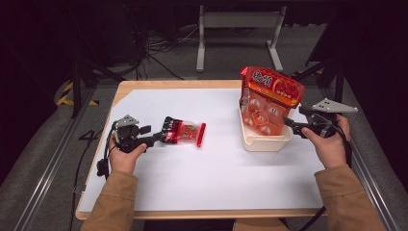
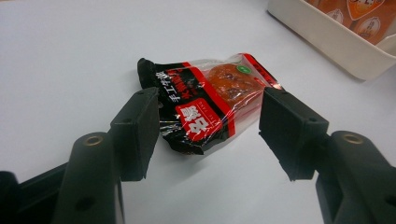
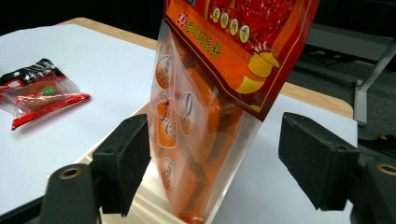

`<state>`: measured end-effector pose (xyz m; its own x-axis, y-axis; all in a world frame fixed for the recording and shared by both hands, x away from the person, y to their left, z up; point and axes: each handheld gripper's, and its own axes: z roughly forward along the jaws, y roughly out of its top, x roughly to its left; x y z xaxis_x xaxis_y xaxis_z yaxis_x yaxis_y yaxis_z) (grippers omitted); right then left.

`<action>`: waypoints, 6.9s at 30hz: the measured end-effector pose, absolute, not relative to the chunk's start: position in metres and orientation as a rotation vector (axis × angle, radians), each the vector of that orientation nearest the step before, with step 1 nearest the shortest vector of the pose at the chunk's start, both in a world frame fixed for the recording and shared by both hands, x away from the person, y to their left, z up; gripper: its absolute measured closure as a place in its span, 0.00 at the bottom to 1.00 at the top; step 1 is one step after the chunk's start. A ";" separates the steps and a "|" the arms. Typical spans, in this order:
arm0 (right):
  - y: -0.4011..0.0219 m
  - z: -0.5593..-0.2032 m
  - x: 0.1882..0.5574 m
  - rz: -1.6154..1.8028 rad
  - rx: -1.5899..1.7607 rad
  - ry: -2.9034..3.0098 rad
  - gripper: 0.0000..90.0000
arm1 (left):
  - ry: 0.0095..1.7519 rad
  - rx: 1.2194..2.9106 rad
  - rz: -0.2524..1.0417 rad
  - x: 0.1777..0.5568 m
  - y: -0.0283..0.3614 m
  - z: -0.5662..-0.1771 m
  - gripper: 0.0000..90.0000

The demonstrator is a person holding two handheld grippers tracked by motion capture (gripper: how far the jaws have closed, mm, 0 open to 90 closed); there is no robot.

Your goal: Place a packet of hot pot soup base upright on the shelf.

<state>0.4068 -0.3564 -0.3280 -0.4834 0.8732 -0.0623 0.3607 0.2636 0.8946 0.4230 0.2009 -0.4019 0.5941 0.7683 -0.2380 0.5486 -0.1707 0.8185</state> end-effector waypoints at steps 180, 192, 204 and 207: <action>-0.305 -0.316 0.350 1.368 0.697 2.213 0.40 | 0.600 2.001 0.323 0.388 0.134 -0.311 1.00; -0.322 -0.312 0.341 1.381 0.729 2.171 0.39 | 0.508 2.037 0.257 0.394 0.108 -0.299 1.00; -0.337 -0.309 0.332 1.388 0.757 2.136 0.39 | 0.402 2.051 0.213 0.405 0.078 -0.284 1.00; -0.339 -0.308 0.332 1.393 0.757 2.129 0.39 | 0.375 2.062 0.235 0.408 0.072 -0.281 1.00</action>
